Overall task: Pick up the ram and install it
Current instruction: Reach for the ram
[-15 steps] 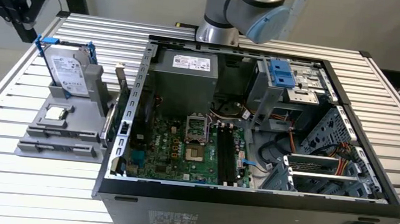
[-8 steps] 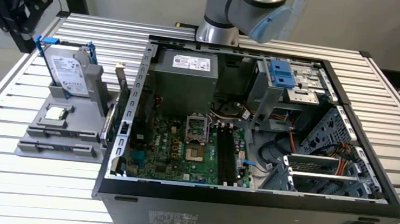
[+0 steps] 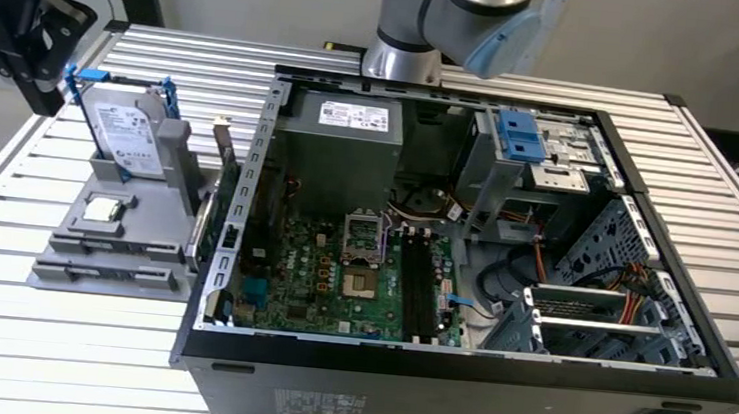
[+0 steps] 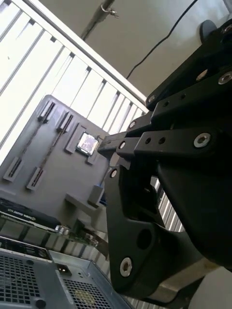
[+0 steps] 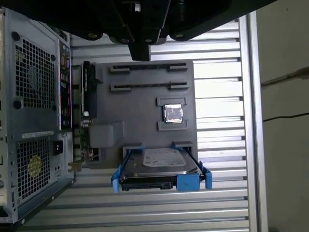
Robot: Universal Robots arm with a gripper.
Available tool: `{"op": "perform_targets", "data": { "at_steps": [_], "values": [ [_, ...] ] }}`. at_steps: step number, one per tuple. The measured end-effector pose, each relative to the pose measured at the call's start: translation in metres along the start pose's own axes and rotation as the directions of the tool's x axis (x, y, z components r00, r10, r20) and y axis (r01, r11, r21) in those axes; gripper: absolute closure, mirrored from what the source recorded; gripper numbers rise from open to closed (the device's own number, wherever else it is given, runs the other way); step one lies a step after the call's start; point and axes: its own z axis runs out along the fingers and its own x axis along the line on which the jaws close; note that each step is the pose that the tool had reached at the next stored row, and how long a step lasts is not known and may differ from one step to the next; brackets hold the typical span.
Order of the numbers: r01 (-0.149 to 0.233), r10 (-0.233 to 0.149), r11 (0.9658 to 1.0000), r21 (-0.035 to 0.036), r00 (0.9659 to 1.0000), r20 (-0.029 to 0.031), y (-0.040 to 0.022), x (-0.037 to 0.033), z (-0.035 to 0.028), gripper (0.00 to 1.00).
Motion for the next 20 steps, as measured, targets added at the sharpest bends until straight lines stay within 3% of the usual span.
{"op": "perform_targets", "data": {
  "at_steps": [12,17,20],
  "values": [
    [0.071,-0.071,0.9975,-0.0007,0.9975,-0.0035,-0.007,-0.0039,-0.0003,1.0],
    [0.083,-0.083,0.9965,-0.0008,0.9965,-0.0041,-0.014,-0.0045,-0.0006,1.0],
    [0.084,-0.084,0.9965,-0.0009,0.9965,-0.0041,-0.0153,-0.0046,-0.0007,1.0]
  ]
}}
